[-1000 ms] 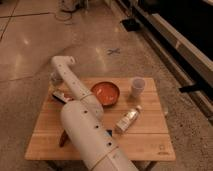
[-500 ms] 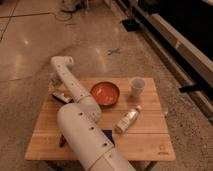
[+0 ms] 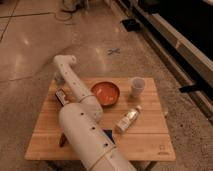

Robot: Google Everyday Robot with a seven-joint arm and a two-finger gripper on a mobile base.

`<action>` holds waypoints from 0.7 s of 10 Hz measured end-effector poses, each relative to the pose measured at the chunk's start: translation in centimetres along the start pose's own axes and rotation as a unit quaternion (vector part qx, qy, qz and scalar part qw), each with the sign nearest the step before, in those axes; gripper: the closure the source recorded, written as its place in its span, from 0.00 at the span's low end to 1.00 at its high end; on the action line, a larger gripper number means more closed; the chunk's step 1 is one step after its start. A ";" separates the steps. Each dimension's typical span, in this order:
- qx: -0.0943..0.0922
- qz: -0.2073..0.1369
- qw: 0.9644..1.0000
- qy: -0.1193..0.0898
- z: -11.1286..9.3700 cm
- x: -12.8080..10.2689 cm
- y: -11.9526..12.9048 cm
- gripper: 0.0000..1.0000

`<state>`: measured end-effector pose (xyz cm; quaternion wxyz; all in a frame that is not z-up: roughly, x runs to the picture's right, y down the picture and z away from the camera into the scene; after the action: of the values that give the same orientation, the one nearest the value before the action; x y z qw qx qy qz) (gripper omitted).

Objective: Push the eraser across the table

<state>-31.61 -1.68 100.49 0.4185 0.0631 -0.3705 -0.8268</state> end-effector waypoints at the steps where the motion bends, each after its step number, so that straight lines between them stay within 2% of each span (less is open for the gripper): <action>1: 0.002 0.004 1.000 -0.001 -0.3 -0.2 0.2 1.00; 7: 0.026 -0.001 1.000 -0.011 -1.2 -1.1 -0.8 1.00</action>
<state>-30.94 -1.25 98.94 0.4118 0.0649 -0.3965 -0.8179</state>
